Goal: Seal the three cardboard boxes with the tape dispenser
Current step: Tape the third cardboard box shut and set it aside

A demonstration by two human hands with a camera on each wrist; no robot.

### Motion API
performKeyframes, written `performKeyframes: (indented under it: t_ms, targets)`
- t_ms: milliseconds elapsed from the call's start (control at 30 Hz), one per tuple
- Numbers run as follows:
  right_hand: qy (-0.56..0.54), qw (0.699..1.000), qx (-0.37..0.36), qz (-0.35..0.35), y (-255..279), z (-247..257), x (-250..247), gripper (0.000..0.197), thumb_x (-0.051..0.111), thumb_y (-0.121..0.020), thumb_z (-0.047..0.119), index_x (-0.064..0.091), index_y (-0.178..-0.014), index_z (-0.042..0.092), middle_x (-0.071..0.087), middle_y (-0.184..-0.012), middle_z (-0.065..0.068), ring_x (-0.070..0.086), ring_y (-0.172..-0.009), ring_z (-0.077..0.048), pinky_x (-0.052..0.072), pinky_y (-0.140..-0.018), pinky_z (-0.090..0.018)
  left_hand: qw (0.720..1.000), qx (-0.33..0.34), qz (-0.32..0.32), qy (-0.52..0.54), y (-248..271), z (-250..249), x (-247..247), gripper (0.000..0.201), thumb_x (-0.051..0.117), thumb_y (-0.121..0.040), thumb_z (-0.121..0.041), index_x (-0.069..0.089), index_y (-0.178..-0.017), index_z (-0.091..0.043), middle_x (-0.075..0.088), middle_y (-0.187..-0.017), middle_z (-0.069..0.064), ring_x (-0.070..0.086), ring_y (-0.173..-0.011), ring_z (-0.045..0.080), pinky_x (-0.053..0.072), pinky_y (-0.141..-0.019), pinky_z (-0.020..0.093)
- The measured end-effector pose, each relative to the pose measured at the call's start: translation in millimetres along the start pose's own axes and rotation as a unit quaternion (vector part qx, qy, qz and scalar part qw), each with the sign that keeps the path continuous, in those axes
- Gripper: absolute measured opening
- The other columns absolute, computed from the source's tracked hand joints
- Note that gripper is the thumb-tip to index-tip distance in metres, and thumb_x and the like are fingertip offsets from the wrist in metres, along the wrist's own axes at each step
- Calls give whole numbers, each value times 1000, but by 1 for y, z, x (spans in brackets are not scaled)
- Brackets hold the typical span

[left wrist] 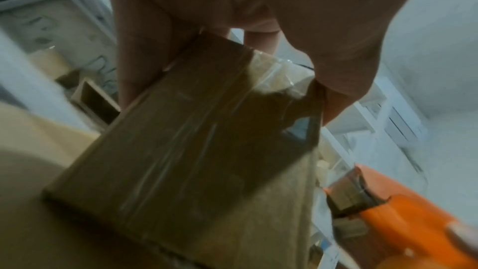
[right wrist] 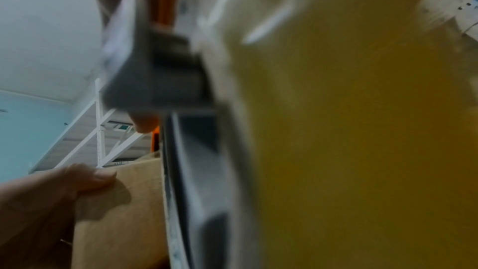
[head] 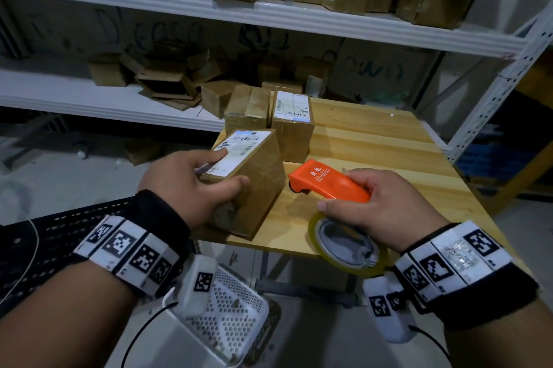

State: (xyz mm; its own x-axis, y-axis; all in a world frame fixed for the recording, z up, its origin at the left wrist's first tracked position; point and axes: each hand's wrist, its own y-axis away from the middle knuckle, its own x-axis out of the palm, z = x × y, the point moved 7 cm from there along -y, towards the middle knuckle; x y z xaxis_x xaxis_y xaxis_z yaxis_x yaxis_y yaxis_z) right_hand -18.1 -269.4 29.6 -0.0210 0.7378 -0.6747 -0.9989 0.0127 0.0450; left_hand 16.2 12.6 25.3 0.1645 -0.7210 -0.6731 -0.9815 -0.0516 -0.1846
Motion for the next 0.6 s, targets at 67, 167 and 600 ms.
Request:
performKeyframes:
  t_ms: [67,167,600]
  targets:
    - [-4,1000,-6,1,0,2,2,35,88,-70,56,75,-91,31,73,-74,17,68,-64,1,48,-62,-23,997,-18,-7,69,-1,7,3,58,83,-68,-57,74,-120,-32,75,-108,-8,68,-91,5,52,-74,20]
    - [-7,1000,-14,-4,-2,6,2,36,87,-69,57,76,-89,29,74,-75,11,69,-64,-3,49,-62,-24,978,-57,8,200,-3,16,10,41,88,-69,-47,80,-106,-30,79,-91,-9,74,-85,10,61,-82,40]
    - [38,999,-10,1,-2,18,18,50,75,-69,77,74,-95,34,74,-79,9,69,-72,-6,59,-73,-36,954,-118,71,267,7,16,18,18,73,-87,-39,81,-74,-30,73,-74,-5,69,-89,25,59,-85,46]
